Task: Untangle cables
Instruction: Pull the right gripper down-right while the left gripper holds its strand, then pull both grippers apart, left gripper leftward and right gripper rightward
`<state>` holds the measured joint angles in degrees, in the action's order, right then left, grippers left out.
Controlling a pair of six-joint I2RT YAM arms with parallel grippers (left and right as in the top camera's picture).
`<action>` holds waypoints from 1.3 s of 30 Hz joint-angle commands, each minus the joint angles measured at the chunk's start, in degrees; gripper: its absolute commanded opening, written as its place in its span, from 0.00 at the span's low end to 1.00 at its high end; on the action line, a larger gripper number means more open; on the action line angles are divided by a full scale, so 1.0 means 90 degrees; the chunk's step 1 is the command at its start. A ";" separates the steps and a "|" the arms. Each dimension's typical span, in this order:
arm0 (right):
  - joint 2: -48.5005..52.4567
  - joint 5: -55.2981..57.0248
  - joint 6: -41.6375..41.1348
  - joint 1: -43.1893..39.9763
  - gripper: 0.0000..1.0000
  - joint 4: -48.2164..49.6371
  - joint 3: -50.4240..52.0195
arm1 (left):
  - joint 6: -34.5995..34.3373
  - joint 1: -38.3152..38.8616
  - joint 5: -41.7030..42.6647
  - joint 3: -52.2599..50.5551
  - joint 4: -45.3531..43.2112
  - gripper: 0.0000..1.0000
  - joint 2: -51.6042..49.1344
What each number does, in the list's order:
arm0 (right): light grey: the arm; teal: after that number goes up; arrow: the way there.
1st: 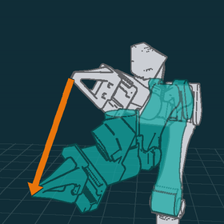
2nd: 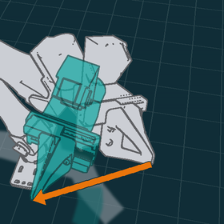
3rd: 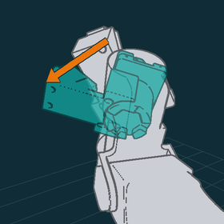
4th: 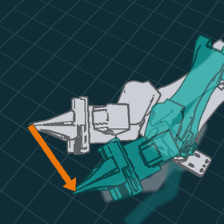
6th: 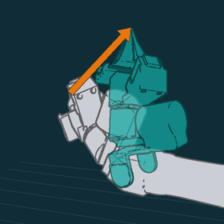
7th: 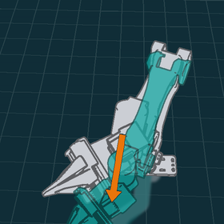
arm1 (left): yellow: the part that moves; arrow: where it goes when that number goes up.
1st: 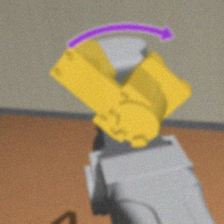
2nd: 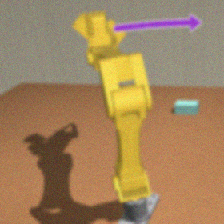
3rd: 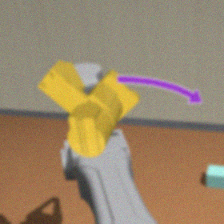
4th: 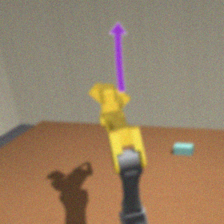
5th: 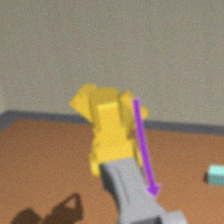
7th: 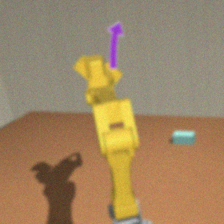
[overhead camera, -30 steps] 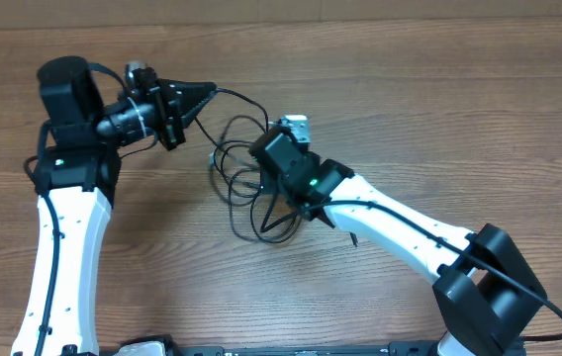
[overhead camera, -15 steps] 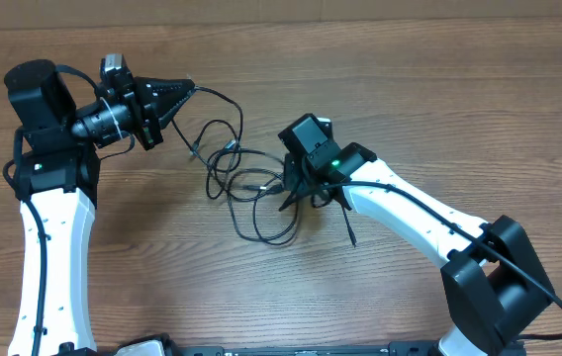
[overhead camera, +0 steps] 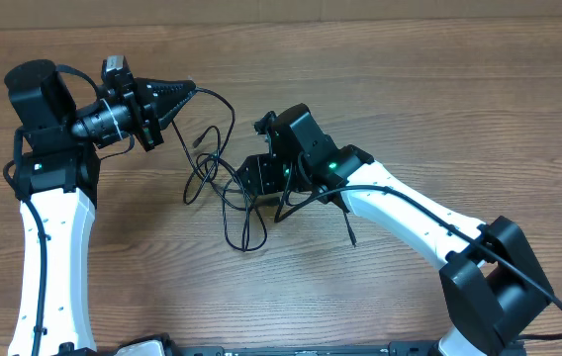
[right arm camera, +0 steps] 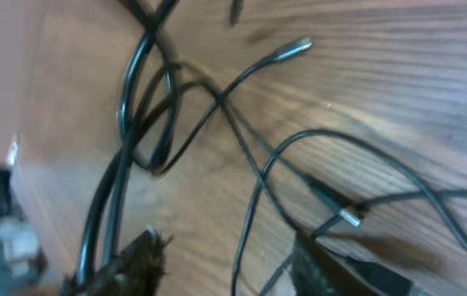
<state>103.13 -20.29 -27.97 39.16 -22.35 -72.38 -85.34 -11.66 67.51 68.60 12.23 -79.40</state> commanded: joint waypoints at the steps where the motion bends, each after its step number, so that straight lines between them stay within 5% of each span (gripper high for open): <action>1: -0.0068 0.1171 -0.0804 0.0007 0.53 -0.0073 0.0012 | -0.0017 0.0007 0.0061 0.0138 0.0000 0.04 0.0126; 7: -0.0068 0.1681 -0.1275 -0.0085 0.79 0.0068 0.0012 | -0.0019 0.0007 -0.0068 0.0138 0.0124 0.04 0.0126; 12: -0.0068 0.1173 -0.1241 -0.0367 0.91 0.0423 0.0010 | 0.0007 0.0007 -0.0104 0.0138 0.0294 0.04 0.0126; 18: -0.0068 -0.0775 -0.0840 -0.0644 0.79 0.0901 0.0010 | 0.0005 0.0007 -0.0308 0.0138 0.0636 0.04 0.0126; 22: -0.0041 -0.0202 -0.0843 -0.0474 0.67 0.0549 0.0012 | 0.0000 0.0010 -0.0304 0.0138 0.0639 0.04 0.0126; 39: 0.0452 0.1972 -0.0843 0.0355 0.67 0.0695 0.0012 | -0.0063 0.0012 -0.0131 0.0138 0.0641 0.04 0.0126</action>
<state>105.08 -7.86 -35.99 41.54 -16.58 -72.36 -85.36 -11.66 65.36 68.60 18.06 -79.40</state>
